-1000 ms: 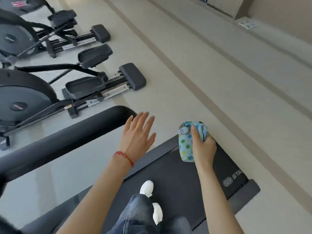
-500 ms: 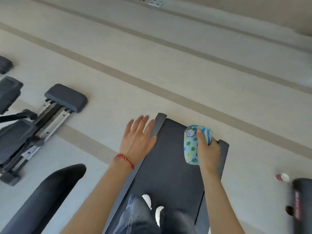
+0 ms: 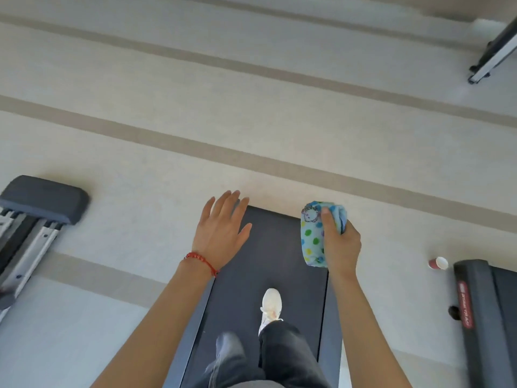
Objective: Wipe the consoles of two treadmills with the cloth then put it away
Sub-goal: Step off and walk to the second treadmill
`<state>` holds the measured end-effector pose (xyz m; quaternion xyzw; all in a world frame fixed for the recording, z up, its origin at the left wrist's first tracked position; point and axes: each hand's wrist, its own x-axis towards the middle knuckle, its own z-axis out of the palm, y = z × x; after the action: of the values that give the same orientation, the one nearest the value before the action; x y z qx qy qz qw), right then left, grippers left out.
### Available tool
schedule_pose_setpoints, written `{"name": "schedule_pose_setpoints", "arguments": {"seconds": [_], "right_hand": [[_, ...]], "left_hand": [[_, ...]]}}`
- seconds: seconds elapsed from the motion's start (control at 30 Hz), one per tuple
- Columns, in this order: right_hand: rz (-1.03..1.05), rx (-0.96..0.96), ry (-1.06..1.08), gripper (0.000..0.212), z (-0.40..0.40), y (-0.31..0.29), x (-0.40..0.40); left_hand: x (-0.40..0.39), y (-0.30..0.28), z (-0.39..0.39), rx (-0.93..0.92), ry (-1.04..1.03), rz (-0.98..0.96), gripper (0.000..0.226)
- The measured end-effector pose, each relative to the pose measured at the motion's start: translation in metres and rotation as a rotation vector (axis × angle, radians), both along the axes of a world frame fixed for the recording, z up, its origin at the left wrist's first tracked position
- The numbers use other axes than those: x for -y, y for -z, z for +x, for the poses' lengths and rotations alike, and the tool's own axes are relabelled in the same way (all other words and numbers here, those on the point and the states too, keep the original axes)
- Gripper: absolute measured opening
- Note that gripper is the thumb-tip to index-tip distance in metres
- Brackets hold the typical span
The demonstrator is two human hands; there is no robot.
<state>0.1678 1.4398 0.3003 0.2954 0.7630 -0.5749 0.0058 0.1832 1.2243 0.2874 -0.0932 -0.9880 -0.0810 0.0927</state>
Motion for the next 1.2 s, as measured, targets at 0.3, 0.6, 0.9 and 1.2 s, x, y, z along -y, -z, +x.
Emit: {"name": "schedule_pose_setpoints", "arguments": {"seconds": [0.3,0.6,0.9,1.2], "right_hand": [[-0.033,0.0,0.036,0.031,-0.113,-0.008,-0.035],[0.023,0.044,0.109,0.031,-0.223,0.012,-0.027],[0.032,0.051,0.204,0.027,-0.315,0.016,-0.018],[0.029,0.032,0.234,0.029,-0.404,0.022,-0.05]], "left_hand": [[-0.036,0.004,-0.12,0.057,0.06,0.005,0.05],[-0.023,0.019,-0.252,0.067,0.138,-0.02,0.05],[-0.007,0.025,-0.37,0.07,0.25,-0.052,0.051],[-0.035,0.031,-0.466,0.107,0.274,-0.024,0.052]]}}
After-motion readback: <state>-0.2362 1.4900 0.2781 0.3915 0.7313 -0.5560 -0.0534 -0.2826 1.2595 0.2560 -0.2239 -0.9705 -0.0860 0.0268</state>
